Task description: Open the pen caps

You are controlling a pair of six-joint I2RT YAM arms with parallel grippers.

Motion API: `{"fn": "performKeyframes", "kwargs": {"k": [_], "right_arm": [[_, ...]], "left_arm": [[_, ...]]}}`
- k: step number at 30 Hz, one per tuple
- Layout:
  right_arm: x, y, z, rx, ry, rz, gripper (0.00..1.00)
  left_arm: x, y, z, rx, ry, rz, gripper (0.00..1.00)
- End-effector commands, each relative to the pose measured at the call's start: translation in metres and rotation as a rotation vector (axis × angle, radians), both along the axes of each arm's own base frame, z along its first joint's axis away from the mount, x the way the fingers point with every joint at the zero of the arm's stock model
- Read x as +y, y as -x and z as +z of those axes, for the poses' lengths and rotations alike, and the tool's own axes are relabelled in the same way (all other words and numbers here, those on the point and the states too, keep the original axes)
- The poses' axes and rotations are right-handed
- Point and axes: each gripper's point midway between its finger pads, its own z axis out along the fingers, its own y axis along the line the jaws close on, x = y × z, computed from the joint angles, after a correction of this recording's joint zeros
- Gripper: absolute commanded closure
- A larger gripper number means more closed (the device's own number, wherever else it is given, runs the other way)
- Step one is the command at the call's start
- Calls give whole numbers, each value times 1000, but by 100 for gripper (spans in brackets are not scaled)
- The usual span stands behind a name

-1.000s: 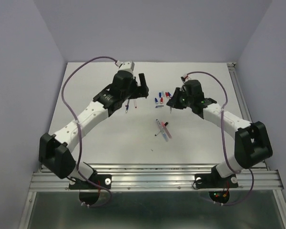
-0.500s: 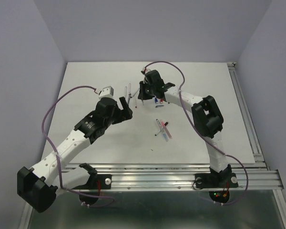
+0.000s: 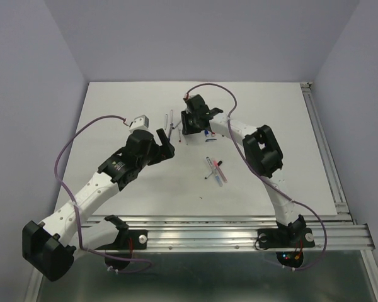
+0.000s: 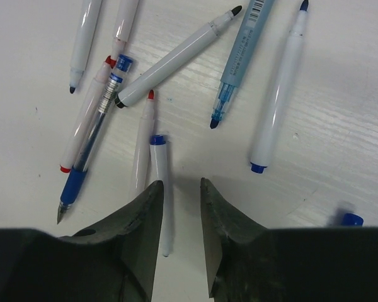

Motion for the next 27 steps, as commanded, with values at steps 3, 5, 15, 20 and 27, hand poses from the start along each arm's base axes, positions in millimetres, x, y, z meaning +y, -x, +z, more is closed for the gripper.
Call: {"fn": "performKeyframes", "kwargs": {"k": [3,5,15,20,27], "right_arm": [[5,-4,53,-79,-42,-5,57],[4,-1,75,-105,-65,-4,56],[-48,25,182,-323,-174,-170,6],[-133,54,186,-374,-140,-534,0],[-215,92,164,-346,-140,-770,0]], "left_arm": [[-2,-1,8,-10,26,1,1],[-4,-1,7,-4,26,-9,1],[-24,-1,3,22,53,-97,1],[-55,-7,3,29,107,-216,1],[-113,-12,-20,98,159,-355,1]]}}
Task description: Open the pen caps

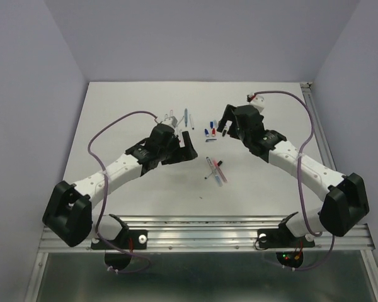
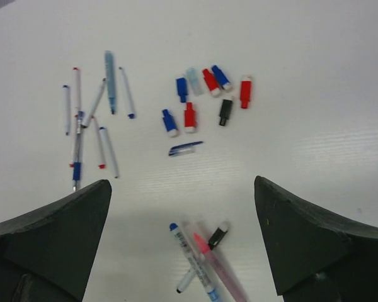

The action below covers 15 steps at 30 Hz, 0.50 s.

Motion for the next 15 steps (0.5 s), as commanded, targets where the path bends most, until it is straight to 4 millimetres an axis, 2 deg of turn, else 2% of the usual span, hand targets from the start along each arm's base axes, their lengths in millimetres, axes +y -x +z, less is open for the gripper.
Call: {"fn": "performKeyframes", "kwargs": {"k": [1,7,10,12,15], "right_arm": [[-50,7,-8,-4,-37,-189,0],[-69,21,-12,15,-20,-223,0],[-77,25,-18,34,5,-248,0],[-82,28,-22,48,20,-266,0],[-88,31,-19,41,29,-281,0]], "left_arm": [[-52,-9,13,-25,94,-124,3],[-86,-17,-8,19,107,-179,13],[-97,-21,-23,41,86,-204,19],[-105,-21,-25,58,90,-234,24],[-106,-24,-41,87,62,-236,25]]}}
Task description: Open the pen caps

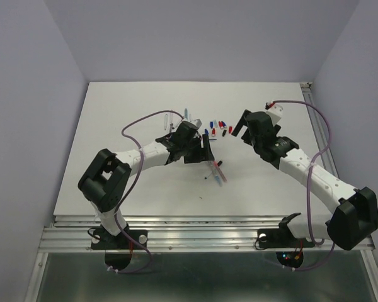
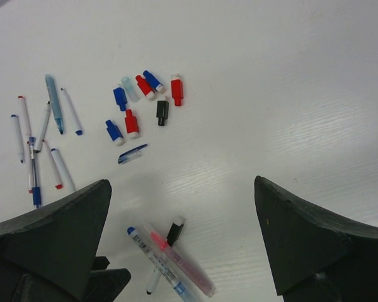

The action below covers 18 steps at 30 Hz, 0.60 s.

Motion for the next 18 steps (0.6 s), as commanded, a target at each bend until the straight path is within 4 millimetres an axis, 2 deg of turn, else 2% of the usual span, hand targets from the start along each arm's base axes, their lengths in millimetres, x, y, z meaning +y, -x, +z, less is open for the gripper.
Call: {"fn": "performKeyframes", "kwargs": {"k": [1,6,10,18], "right_arm": [[-20,8,0,-5,34,-68,0],[-27,10,4,-21,47,-86,0],[-30,11,3,-17,65,-96,0],[-30,9,-1,-4,88,-83,0]], "left_arm": [[-18,-11,13,-39,40,-41,26],[-21,-8,-1,-2,29,-55,28],[-23,-9,-12,24,20,-58,37],[-28,-13,-21,45,13,-54,38]]}}
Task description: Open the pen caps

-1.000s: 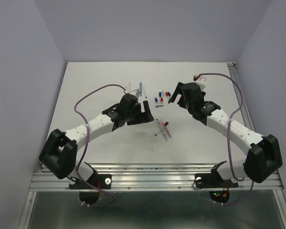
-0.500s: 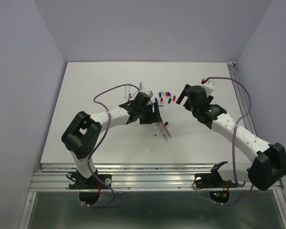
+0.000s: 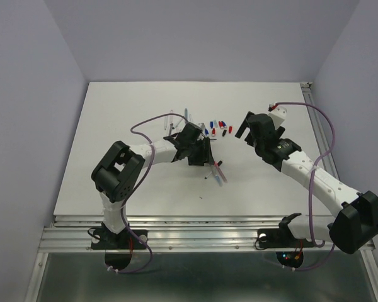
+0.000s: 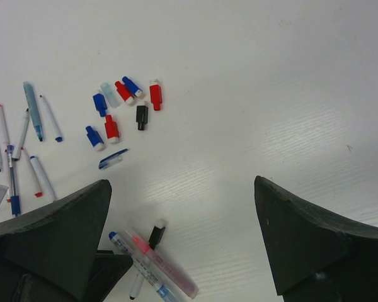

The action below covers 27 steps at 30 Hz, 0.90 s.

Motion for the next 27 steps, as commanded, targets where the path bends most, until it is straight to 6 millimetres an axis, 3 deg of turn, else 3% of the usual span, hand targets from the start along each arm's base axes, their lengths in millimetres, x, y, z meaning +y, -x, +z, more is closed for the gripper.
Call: {"fn": "performKeyframes", "kwargs": {"k": [1,19,25,27], "right_arm": [[-11,0,3,-14,31,-33,0],[-5,2,-2,14,38,14,0],[-6,5,-4,21,37,20,0],[-5,5,-4,22,36,23,0]], "left_arm": [[-15,-9,17,-38,45,-16,39],[-14,-6,-1,33,11,11,66],[-16,-5,1,43,18,17,85],[-17,-5,6,47,33,15,95]]}}
